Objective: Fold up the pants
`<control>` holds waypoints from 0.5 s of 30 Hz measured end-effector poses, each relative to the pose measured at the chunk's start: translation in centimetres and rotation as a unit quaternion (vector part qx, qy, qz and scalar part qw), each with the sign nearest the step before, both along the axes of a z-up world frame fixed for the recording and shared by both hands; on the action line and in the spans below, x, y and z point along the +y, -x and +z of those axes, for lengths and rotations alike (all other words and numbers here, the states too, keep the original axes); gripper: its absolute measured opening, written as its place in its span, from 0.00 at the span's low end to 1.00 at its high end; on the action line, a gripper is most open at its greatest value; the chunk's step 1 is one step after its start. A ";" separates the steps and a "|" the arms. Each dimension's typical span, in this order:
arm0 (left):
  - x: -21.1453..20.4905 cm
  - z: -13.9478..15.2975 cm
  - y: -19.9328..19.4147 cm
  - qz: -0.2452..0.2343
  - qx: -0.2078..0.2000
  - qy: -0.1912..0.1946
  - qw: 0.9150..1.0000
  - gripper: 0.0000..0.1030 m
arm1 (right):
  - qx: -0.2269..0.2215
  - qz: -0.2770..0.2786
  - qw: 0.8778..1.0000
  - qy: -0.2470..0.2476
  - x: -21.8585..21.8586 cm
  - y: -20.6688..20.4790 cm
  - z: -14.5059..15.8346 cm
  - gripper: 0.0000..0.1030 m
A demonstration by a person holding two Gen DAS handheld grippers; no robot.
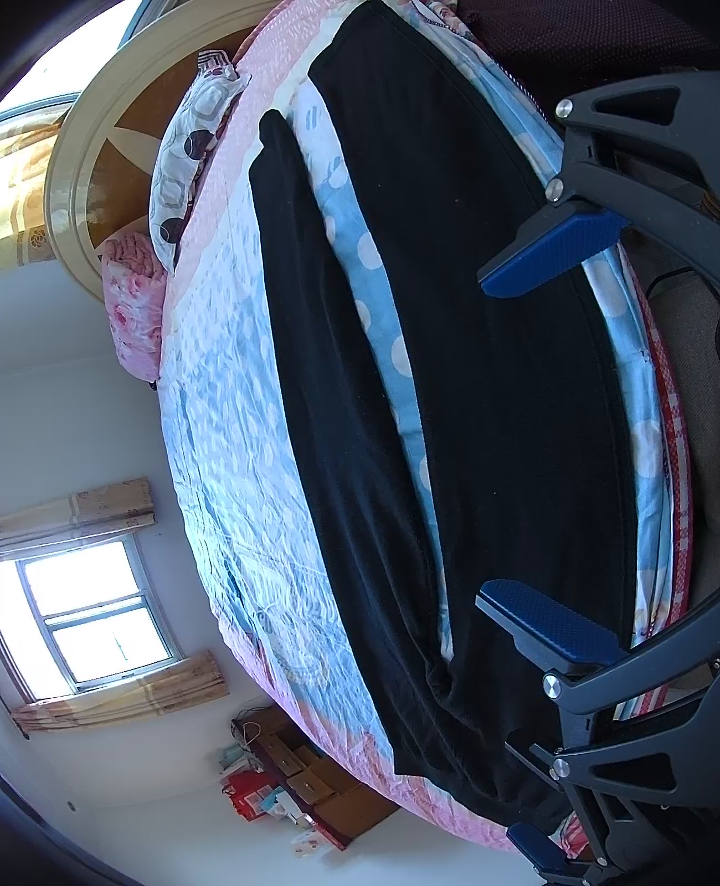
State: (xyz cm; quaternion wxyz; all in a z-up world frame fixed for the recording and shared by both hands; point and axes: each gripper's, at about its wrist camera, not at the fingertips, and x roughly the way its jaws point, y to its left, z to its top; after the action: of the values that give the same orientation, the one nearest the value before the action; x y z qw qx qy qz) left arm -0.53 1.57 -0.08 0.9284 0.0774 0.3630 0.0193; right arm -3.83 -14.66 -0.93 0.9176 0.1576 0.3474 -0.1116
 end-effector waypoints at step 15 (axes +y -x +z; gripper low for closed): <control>6.2 -1.2 -5.8 0.037 0.019 -0.023 0.999 1.00 | -0.003 0.168 0.983 0.075 1.3 -6.5 0.3 0.99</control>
State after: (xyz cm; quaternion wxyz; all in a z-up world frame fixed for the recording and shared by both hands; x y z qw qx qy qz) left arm 5.25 7.78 -1.31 0.9180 0.0860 0.3825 0.0604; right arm 2.71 -13.38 -0.65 0.9335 0.0278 0.3569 0.0191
